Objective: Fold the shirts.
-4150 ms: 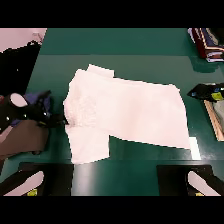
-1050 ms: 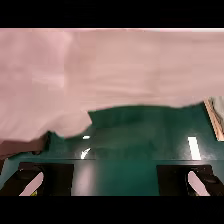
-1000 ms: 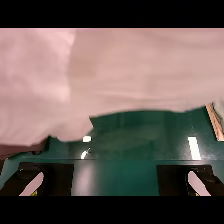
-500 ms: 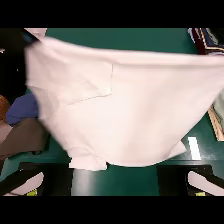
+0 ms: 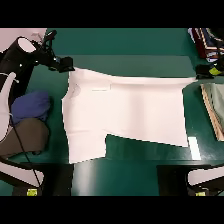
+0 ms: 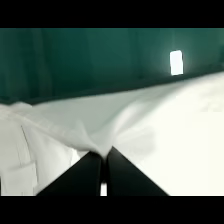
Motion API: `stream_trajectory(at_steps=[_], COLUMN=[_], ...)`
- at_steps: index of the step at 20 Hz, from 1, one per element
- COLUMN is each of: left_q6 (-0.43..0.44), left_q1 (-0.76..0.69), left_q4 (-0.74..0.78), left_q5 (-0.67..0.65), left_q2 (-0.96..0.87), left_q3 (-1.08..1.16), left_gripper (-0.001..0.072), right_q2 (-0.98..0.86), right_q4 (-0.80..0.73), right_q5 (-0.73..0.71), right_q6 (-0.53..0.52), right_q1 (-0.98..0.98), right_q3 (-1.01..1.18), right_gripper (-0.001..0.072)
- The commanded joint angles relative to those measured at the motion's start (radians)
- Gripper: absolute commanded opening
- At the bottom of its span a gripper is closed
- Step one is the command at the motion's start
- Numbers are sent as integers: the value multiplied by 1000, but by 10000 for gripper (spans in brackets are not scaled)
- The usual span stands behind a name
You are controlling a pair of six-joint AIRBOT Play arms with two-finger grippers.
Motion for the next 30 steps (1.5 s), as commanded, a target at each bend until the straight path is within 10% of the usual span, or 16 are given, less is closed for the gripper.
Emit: stream_trajectory(at_steps=[1,10,19,20,22,30], left_q6=[11,10,-61,-92,-103,-103], left_q1=[3,57,20,20,21,22], left_q4=[11,179,266,294,311,337], left_q5=[155,-249,-290,-300,-335,-330], left_q2=[-60,-58,-58,-57,-56,262], left_q3=[62,83,-128,-128,-128,-409], left_gripper=[23,22,25,68,504,496], right_q2=[-100,-65,126,137,153,353], right_q4=[50,39,43,50,49,50], right_q5=[-66,20,-182,-191,-188,-4], right_q6=[29,29,59,59,59,27], right_q1=[2,49,80,80,79,-31], right_q3=[121,43,-399,-420,-432,-433], right_gripper=[12,12,14,26,402,411])
